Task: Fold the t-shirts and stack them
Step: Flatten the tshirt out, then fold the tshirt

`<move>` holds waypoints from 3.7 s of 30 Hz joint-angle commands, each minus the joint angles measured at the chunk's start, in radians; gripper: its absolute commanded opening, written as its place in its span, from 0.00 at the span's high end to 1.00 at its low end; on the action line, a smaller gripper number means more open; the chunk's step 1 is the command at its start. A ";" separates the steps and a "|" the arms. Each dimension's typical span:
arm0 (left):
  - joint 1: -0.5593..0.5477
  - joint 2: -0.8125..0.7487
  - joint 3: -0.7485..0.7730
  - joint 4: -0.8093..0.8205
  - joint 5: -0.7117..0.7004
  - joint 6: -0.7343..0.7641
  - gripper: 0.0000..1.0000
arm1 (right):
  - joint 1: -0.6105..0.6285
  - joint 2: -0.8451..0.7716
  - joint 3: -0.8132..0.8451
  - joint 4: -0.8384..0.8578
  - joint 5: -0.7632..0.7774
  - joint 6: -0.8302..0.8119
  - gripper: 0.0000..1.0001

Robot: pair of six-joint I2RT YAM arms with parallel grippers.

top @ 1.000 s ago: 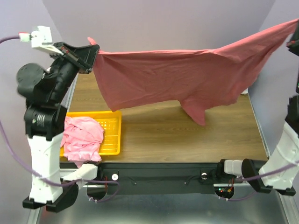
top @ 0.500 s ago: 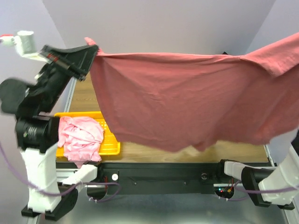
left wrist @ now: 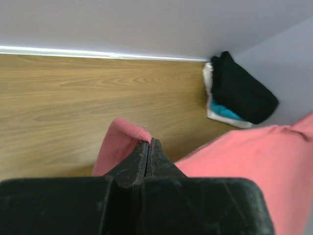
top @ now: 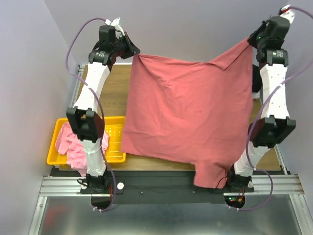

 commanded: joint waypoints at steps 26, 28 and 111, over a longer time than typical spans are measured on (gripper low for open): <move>-0.011 -0.652 -0.040 0.076 0.086 0.081 1.00 | 0.001 -0.557 0.151 0.126 0.106 -0.092 1.00; -0.011 -0.689 -0.047 0.076 0.084 0.065 1.00 | 0.001 -0.588 0.178 0.138 0.128 -0.100 1.00; 0.015 0.175 -0.307 -0.141 -0.308 0.237 1.00 | 0.002 -0.133 -0.790 -0.044 -0.074 0.020 1.00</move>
